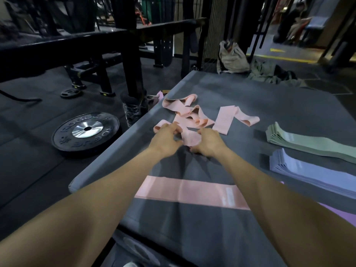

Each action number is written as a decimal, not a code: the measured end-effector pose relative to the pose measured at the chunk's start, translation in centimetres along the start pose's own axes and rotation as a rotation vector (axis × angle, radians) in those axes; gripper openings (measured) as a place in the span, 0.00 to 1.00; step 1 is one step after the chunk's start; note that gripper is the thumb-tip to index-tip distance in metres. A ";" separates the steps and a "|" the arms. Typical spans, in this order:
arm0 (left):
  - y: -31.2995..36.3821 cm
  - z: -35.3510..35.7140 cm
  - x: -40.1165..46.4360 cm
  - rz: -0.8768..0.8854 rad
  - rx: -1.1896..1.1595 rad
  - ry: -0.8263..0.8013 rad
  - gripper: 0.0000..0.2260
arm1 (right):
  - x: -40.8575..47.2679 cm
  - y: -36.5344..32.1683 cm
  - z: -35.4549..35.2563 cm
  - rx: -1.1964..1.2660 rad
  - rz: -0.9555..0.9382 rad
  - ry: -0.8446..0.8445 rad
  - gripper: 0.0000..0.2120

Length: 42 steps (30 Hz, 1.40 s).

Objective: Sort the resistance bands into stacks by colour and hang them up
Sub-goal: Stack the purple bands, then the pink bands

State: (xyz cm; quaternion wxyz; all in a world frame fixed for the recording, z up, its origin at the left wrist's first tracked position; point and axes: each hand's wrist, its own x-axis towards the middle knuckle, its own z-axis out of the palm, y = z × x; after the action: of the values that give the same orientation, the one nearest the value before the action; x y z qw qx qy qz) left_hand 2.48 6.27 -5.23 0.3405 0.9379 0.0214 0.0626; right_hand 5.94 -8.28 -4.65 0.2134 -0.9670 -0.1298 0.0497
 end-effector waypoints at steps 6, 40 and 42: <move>3.3 -1.4 -0.7 0.236 -0.030 -0.081 0.21 | -3.1 -0.7 -3.4 -0.005 -0.207 -0.014 0.15; 20.9 -16.9 -15.2 0.330 -0.555 0.151 0.07 | -20.2 -8.4 -21.4 0.905 -0.335 0.243 0.08; 21.0 -17.0 -15.4 0.291 -0.641 0.156 0.07 | -20.6 -8.0 -20.2 0.854 -0.310 0.159 0.10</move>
State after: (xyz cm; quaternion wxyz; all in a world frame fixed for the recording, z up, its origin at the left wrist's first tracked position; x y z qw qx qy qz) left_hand -15.10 -0.27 19.59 0.6024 0.7689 -0.1073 0.1853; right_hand -12.66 -14.93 17.83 0.6069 -0.7625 -0.2241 -0.0079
